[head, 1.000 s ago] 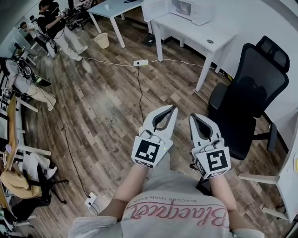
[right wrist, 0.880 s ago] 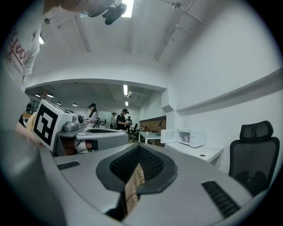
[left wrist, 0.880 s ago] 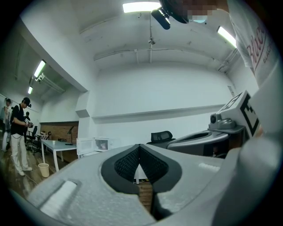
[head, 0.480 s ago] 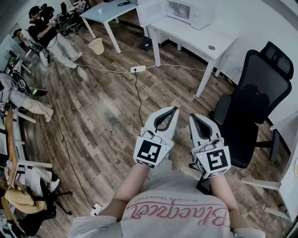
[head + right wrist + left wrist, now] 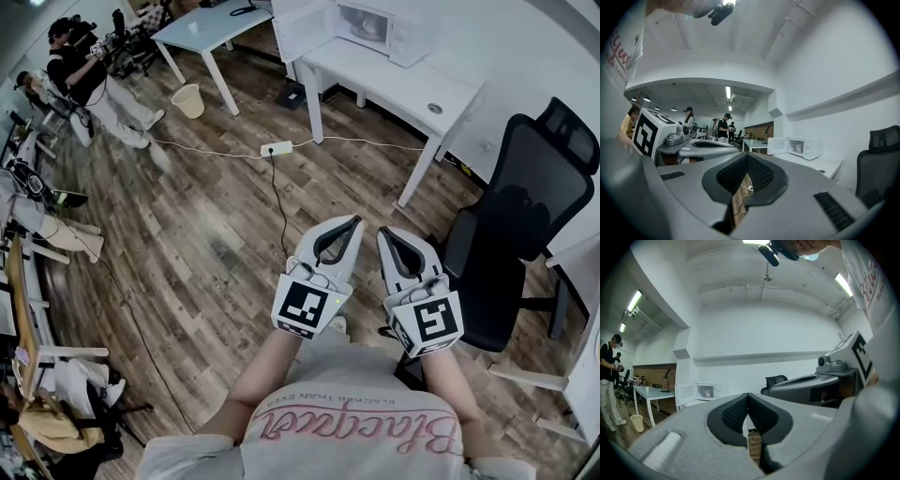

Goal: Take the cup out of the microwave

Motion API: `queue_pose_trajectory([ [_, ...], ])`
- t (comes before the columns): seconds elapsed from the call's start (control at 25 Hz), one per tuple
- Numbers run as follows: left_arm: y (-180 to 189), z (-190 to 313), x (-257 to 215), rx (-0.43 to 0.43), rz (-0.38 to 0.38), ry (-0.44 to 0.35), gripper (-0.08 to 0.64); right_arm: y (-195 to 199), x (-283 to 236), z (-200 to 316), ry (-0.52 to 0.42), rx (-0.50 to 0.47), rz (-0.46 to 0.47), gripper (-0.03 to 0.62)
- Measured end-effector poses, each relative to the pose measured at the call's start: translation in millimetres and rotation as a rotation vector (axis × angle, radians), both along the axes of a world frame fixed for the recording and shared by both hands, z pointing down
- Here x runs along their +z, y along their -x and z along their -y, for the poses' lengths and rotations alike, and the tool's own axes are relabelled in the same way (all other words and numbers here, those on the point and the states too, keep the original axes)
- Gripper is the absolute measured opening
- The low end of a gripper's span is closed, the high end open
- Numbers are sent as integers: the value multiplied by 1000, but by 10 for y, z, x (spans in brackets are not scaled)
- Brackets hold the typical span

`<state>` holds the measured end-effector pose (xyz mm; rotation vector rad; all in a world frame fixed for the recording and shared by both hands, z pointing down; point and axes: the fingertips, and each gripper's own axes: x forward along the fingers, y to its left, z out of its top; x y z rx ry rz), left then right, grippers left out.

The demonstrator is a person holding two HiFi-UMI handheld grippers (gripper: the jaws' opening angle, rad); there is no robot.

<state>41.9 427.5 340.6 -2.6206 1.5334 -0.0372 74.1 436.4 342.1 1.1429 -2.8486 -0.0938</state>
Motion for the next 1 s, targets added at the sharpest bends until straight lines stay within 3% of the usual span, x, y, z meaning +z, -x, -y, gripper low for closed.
queue_pose_trajectory([
  [0.56,258,634,36,-25,-5,4,3,55,29,696,23,86,1,9],
  [1.0,394,1309,27,-60,2,8,3,167,47,1354,33,59,15,9],
])
